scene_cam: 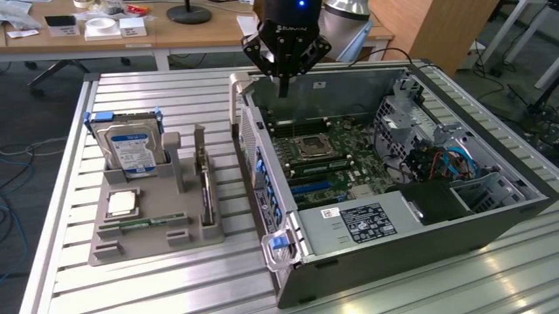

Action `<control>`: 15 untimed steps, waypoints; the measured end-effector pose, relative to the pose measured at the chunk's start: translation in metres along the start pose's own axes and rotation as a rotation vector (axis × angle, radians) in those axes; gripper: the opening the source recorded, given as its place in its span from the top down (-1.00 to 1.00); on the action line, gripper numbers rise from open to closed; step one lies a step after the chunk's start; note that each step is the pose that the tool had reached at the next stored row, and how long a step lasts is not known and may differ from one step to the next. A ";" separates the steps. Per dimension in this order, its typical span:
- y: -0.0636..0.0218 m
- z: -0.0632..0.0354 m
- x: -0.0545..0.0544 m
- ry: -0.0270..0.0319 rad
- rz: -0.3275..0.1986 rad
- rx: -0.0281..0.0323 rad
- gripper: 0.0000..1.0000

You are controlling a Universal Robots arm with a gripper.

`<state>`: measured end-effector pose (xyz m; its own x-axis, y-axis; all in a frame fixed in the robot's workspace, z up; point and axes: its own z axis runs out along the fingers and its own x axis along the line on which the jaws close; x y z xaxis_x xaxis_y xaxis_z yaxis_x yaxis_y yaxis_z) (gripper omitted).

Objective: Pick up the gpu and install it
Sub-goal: 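Reach for the gpu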

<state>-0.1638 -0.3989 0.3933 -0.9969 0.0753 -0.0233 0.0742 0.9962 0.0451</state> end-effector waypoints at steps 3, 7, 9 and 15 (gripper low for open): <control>-0.0002 -0.0001 0.003 0.0001 0.000 0.0000 0.79; -0.0006 -0.0002 0.008 0.0000 0.000 0.0000 0.79; -0.0008 -0.0003 0.010 0.0000 0.000 0.0000 0.79; -0.0013 -0.0005 0.017 0.0000 0.000 0.0000 0.79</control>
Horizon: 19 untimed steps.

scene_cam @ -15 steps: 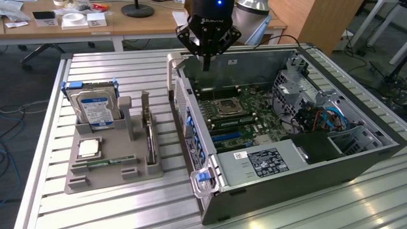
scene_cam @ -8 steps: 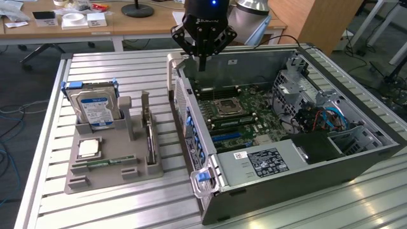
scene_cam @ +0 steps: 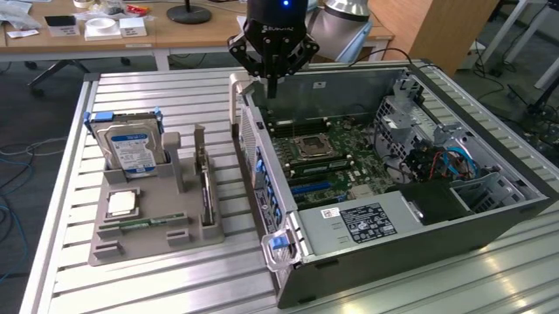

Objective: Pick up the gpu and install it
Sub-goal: 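Reach for the gpu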

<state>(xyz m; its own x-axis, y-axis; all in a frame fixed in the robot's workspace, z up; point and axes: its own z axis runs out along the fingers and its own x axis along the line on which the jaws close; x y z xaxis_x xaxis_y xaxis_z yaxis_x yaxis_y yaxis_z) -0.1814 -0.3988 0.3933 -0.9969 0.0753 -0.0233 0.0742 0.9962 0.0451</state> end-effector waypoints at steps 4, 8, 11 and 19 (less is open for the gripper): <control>-0.0003 -0.0001 0.004 0.0000 0.000 0.0000 0.79; -0.0005 -0.0002 0.007 0.0000 0.000 0.0000 0.79; -0.0007 -0.0003 0.010 0.0000 0.000 0.0000 0.79; -0.0013 -0.0005 0.018 0.0000 0.000 0.0000 0.79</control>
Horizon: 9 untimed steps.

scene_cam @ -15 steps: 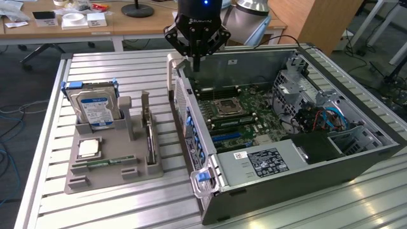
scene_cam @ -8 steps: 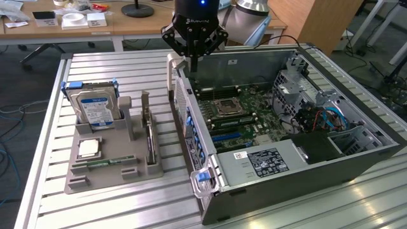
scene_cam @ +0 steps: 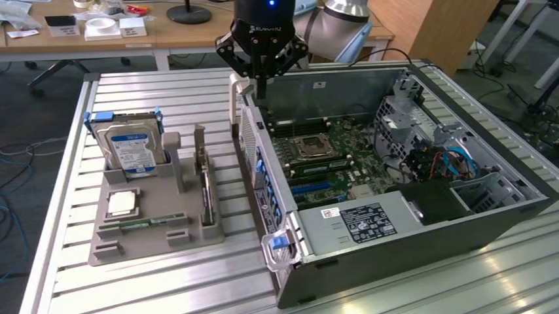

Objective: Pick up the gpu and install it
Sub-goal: 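Reach for the gpu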

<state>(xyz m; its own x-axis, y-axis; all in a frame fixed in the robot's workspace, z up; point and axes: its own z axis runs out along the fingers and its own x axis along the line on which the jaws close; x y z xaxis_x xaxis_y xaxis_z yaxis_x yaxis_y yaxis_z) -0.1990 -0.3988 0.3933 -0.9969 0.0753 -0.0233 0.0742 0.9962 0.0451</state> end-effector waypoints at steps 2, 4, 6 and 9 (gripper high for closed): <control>-0.0001 0.0000 0.002 0.0000 0.000 0.0000 0.79; -0.0003 -0.0001 0.003 0.0000 0.000 0.0001 0.79; -0.0004 -0.0001 0.005 -0.0001 0.000 0.0000 0.79; -0.0004 -0.0001 0.005 0.0000 0.000 0.0000 0.79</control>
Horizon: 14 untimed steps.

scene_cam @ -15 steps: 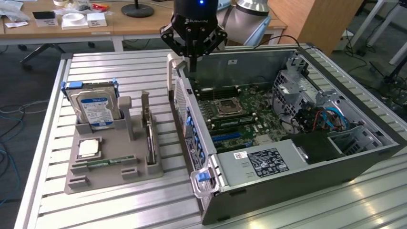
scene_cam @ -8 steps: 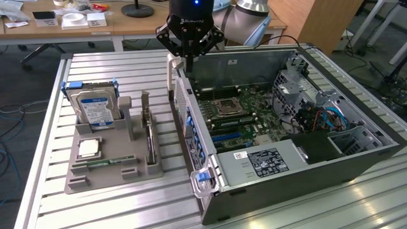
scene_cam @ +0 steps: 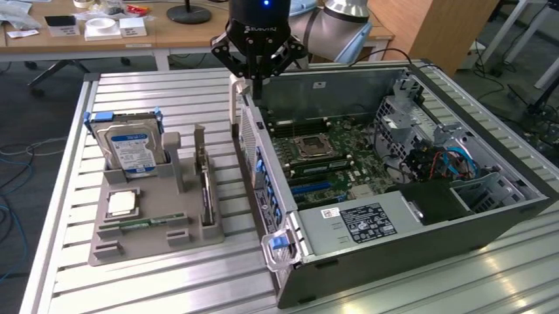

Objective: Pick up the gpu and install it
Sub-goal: 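Reach for the gpu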

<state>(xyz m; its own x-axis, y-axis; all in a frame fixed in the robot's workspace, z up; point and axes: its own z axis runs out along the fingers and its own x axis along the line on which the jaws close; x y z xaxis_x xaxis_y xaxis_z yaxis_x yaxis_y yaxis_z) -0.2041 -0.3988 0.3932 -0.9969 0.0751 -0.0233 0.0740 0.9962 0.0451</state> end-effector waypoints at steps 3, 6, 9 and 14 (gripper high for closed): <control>0.0000 0.0000 0.000 0.0000 0.000 0.0000 0.79; -0.0003 -0.0001 0.003 0.0000 0.000 0.0000 0.79; -0.0006 -0.0002 0.008 0.0000 0.000 0.0000 0.79; -0.0015 -0.0004 0.019 0.0000 0.000 0.0001 0.79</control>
<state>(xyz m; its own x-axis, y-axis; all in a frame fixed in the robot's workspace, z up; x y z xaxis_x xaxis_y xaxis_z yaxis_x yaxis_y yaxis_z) -0.2235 -0.3989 0.3931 -0.9969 0.0752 -0.0233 0.0741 0.9962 0.0450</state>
